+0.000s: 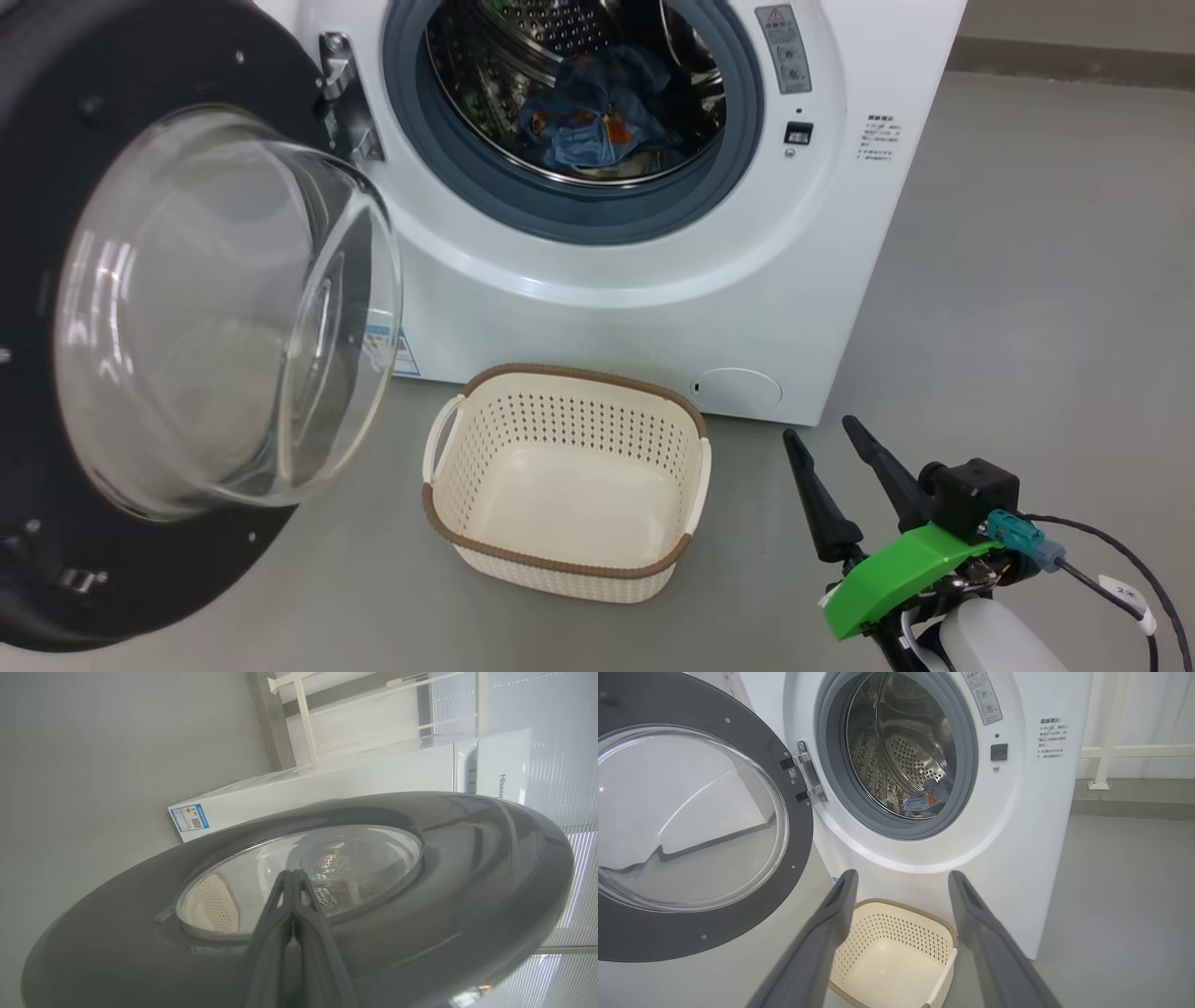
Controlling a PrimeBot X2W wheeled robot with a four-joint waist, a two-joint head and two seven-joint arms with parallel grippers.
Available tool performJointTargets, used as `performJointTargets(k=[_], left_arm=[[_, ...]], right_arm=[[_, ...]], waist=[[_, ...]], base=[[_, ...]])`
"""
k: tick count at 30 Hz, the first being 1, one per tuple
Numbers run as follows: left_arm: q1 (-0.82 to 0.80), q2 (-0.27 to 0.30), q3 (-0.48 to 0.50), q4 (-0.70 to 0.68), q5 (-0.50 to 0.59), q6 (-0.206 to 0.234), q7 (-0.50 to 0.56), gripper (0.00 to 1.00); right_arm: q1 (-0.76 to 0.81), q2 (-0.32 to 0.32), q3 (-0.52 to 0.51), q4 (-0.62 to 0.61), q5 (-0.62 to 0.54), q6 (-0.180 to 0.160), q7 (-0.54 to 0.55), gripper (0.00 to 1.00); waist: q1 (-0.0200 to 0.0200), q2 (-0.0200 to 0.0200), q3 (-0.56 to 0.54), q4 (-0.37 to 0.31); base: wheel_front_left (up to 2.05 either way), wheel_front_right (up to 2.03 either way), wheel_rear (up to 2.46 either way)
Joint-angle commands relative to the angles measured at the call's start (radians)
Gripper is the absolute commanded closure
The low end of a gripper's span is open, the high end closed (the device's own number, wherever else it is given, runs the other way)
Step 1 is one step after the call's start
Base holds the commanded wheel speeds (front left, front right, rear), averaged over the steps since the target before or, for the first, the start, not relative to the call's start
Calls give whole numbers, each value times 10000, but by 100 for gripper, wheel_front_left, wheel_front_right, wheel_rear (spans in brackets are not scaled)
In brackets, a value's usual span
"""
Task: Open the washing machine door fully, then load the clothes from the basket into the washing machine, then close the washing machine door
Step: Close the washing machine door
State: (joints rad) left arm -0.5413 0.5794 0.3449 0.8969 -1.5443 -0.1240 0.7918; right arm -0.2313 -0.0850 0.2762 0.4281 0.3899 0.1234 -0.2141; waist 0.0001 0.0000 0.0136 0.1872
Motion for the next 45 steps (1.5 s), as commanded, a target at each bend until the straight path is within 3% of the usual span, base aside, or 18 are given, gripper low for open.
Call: performJointTargets(k=[1,5,9,21,28,36,45], left_arm=[[151,300,200,-632,-251,-67,409,100],[506,104,217,-1198,-421,21,754,100],[1138,-251,227,-2286,-680,388,1232,100],[3203,-1768,214,-6923,-1399,1931,1773,100],[4083,-2497,217,-8567,-1601,2574,1660,100],[4210,-3282,-61,-9148,-1591,2614,1328,100],[3577,-3981,-525,-9035,-1191,2278,664,100]], right_arm=[[66,42,243,-149,237,73,-217,0],[106,25,280,-79,351,73,-289,0],[142,12,303,-4,479,73,-363,0],[90,17,362,98,612,73,-458,0],[111,27,268,99,637,73,-472,0],[98,69,225,-66,569,73,-475,0],[67,87,214,-137,462,73,-476,0]], waist=[[-1,0,-137,-2],[-1,0,-236,-75],[-1,0,-308,-228],[-1,0,-360,-972],[-1,0,-350,-1643],[-1,0,-263,-2458],[-1,0,-38,-3328]], base=[[0,0,0],[0,0,0],[0,0,0],[0,0,0],[0,0,0],[0,0,0],[0,0,0]])
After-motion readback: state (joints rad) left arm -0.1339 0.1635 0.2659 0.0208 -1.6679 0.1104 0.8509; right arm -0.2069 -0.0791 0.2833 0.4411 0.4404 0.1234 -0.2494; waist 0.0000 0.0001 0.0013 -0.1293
